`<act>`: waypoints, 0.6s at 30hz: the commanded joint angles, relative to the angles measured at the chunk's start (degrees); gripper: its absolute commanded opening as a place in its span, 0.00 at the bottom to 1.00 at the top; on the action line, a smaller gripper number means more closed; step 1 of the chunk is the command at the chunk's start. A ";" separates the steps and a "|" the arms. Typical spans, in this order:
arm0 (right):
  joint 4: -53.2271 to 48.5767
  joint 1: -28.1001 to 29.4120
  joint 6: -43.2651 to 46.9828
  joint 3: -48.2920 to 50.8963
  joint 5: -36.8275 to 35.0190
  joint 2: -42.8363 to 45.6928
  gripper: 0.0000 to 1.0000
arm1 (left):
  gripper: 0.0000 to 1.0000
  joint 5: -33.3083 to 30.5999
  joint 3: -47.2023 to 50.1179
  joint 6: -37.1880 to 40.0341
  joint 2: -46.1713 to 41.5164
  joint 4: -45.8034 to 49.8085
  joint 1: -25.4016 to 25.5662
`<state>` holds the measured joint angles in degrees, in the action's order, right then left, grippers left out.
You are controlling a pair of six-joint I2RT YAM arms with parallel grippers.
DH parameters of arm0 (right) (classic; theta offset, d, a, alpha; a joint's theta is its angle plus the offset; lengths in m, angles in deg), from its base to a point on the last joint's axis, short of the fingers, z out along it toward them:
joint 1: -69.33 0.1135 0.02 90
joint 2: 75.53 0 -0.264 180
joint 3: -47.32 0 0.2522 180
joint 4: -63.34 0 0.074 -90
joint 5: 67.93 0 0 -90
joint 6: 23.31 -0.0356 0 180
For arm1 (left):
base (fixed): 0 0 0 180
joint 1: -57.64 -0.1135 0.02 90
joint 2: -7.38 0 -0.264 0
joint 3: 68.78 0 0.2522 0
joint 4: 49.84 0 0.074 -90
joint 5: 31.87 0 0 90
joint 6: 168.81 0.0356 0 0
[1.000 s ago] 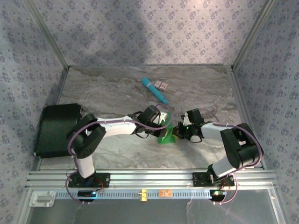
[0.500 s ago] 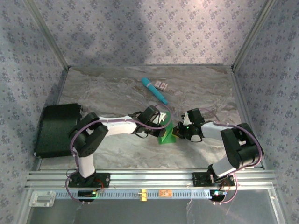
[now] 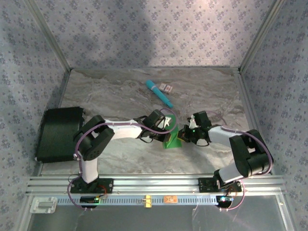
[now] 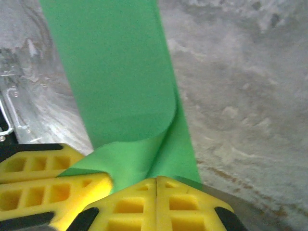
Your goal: Fold a paper plane with a square sheet of paper (pick it up from the middle)
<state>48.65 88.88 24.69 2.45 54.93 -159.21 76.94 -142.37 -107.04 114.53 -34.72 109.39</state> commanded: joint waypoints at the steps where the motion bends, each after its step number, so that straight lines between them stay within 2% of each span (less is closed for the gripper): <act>1: -1.17 1.56 -2.42 -0.52 0.16 0.94 0.00 | 0.09 0.20 0.38 -0.86 0.51 -0.88 -0.42; 8: -1.65 2.07 -3.20 0.96 -3.03 -0.76 0.00 | 0.09 0.13 0.63 -1.57 -0.68 -1.21 -0.42; 11: -5.96 1.71 -0.76 0.08 -5.08 -1.58 0.00 | 0.09 -0.37 0.69 -1.83 -1.39 -1.31 -0.38; 14: -8.98 1.01 0.76 -0.25 -7.63 -2.68 0.00 | 0.09 -2.43 1.15 -2.18 -2.35 -1.37 -0.42; 18: -8.39 0.67 0.93 -0.07 -7.04 -2.87 0.00 | 0.09 -5.29 1.65 -2.01 -2.74 -1.02 -0.47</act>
<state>45.27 90.09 24.19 2.12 51.85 -160.57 74.31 -141.34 -108.90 113.68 -35.26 109.39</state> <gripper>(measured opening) 0.051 0.092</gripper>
